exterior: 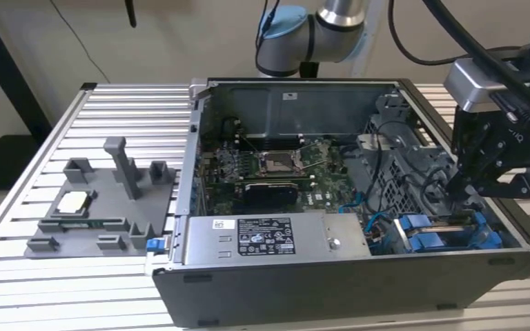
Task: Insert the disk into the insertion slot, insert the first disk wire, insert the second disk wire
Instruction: 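Insert the second disk wire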
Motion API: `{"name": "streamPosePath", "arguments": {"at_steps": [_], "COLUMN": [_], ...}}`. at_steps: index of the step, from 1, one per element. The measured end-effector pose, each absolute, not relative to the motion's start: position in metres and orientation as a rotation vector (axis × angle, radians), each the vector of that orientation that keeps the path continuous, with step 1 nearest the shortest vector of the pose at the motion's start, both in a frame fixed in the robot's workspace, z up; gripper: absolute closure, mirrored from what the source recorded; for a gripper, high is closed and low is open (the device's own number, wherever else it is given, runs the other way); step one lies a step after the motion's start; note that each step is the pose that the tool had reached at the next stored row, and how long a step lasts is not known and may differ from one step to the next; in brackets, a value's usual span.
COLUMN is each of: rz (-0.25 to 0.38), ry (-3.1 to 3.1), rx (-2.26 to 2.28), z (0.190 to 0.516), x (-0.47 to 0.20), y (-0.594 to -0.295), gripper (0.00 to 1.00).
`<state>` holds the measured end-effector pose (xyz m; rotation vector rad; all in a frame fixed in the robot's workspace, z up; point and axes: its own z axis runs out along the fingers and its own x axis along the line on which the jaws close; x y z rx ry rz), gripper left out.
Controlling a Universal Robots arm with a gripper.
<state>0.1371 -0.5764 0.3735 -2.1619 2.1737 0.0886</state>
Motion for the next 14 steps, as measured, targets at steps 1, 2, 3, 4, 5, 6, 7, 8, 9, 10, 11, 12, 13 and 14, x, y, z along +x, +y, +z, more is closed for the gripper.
{"name": "streamPosePath", "arguments": {"at_steps": [1,2,3,4,5,6,7,8,9,10,11,12,13,14], "rz": [0.095,0.101,0.108,0.115,0.121,0.128,0.135,0.140,0.146,0.151,0.155,0.160,0.163,0.167], "ry": [2.177,2.180,2.183,2.186,2.189,2.192,2.195,2.198,2.200,2.203,2.205,2.207,2.209,2.210], "rx": [-2.164,-2.167,-2.169,-2.172,-2.174,-2.177,-2.179,-2.181,-2.183,-2.185,-2.187,-2.188,-2.190,-2.191], "z": [0.373,0.372,0.372,0.371,0.371,0.370,0.369,0.369,0.368,0.368,0.367,0.365,0.364,0.363], "x": [0.138,0.139,0.140,0.140,0.141,0.142,0.143,0.144,0.145,0.146,0.147,0.148,0.149,0.150], "y": [-0.576,-0.576,-0.576,-0.576,-0.576,-0.576,-0.576,-0.576,-0.576,-0.576,-0.576,-0.576,-0.576,-0.576], "gripper": [0.84,0.84,0.84,0.84,0.84,0.84,0.84,0.84,0.84,0.84,0.84,0.84,0.84,0.84]}}
